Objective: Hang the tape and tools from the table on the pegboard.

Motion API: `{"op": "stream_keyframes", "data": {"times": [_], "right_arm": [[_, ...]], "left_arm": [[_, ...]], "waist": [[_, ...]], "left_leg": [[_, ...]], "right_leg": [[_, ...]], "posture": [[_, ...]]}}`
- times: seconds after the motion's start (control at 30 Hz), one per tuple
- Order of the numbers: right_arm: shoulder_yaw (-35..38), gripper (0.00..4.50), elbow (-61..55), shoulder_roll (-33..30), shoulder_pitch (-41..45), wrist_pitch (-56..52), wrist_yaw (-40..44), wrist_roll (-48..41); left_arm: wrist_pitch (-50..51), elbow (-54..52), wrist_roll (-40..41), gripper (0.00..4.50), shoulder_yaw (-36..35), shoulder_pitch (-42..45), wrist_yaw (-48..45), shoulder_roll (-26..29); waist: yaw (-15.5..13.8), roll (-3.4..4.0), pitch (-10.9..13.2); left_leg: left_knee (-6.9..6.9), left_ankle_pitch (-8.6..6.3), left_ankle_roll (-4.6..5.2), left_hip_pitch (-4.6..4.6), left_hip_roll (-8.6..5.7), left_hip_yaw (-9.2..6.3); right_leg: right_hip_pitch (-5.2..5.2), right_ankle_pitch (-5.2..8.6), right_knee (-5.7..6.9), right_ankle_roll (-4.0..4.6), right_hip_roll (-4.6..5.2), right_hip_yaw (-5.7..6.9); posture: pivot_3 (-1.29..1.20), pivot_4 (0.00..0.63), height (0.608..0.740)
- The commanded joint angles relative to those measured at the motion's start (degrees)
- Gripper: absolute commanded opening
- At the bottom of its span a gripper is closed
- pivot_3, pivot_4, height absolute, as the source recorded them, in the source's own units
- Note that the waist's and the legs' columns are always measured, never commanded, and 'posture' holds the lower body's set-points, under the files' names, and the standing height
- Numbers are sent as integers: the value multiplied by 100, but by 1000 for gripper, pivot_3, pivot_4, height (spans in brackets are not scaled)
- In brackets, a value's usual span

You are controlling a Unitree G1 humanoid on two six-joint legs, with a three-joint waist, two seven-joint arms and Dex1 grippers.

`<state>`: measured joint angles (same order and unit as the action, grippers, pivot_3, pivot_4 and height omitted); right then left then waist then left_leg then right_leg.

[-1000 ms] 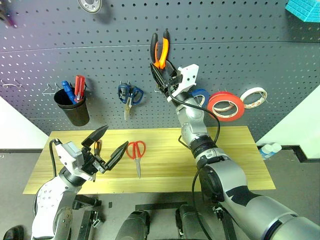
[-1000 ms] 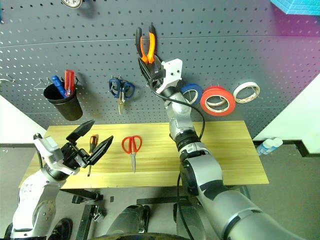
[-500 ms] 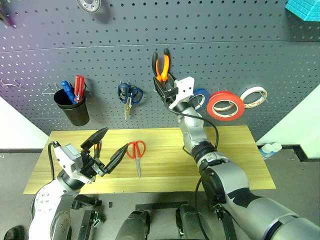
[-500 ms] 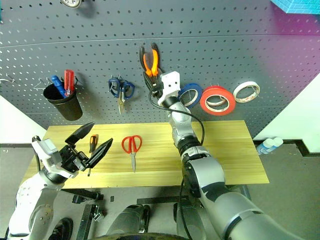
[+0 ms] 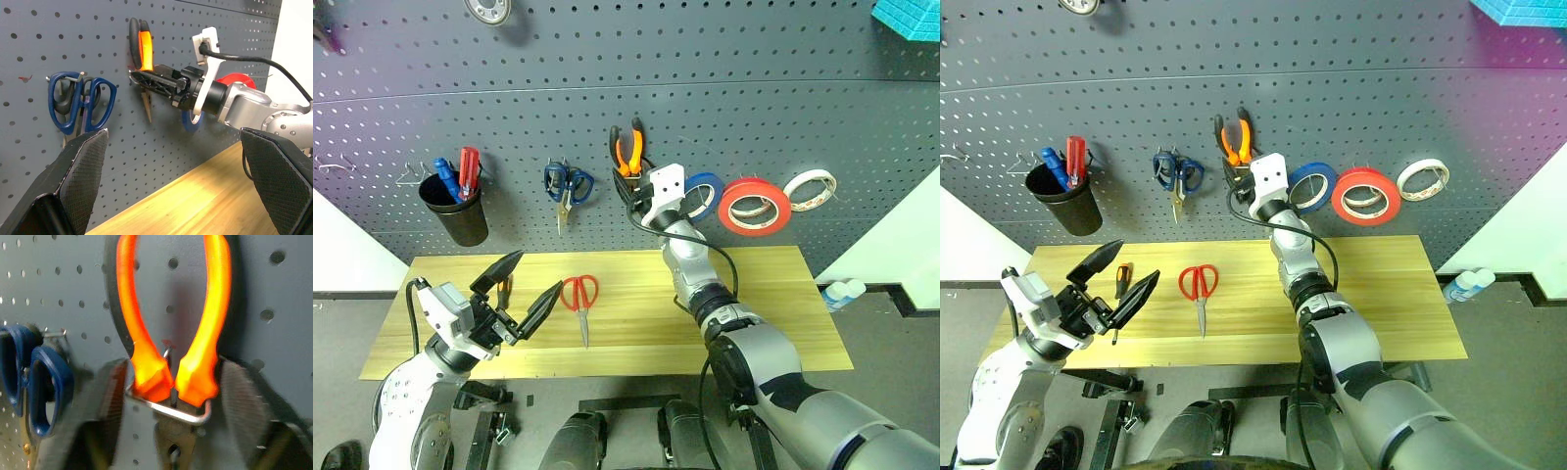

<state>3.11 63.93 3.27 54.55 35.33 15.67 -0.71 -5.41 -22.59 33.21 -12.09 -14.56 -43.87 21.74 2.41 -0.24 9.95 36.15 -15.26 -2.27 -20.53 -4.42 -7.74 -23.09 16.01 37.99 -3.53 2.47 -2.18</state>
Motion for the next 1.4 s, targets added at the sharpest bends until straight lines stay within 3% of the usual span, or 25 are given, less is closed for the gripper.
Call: {"op": "stream_keyframes", "data": {"times": [0.03,0.43,0.73,1.07,1.27,1.4], "right_arm": [[86,4385,-89,-65,83,23,-112,-63],[60,4481,-1287,125,-319,448,-91,-334],[-517,4481,-3233,270,-1041,-253,110,-267],[-545,4481,-4647,104,-1116,-1277,-11,-478],[-562,4481,-5315,-356,-2062,-2298,835,-1208],[-272,4481,-6395,-967,-2879,-4240,1858,-3026]], "left_arm": [[-125,-58,6,4500,-10,2,-44,-30],[-151,16,-1,4500,-27,42,-89,-35],[-126,62,37,4500,-29,56,-198,-9],[-104,183,18,4500,-18,165,-277,-9],[-151,290,-31,4500,-58,258,-294,19],[-156,421,-48,4500,-123,302,-280,38]], "waist": [[0,-1,1],[-2,-6,18],[10,0,29],[0,4,42],[-7,3,42],[-37,2,67]], "left_leg": [[1,0,0,0,0,0],[-7,6,-1,-6,1,0],[-27,6,0,-39,5,0],[-21,6,-1,-77,5,-3],[-29,3,3,-88,6,-3],[-25,0,10,-93,6,-3]], "right_leg": [[0,0,0,0,0,-1],[-6,-6,-5,-11,-1,-3],[-41,-6,-16,-12,-1,-3],[-65,-7,-34,-13,-1,0],[-72,-8,-47,-14,0,1],[-67,-8,-60,-15,1,2]], "posture": [[50,167,740],[44,171,740],[28,176,740],[12,181,740],[14,178,740],[2,185,740]]}}
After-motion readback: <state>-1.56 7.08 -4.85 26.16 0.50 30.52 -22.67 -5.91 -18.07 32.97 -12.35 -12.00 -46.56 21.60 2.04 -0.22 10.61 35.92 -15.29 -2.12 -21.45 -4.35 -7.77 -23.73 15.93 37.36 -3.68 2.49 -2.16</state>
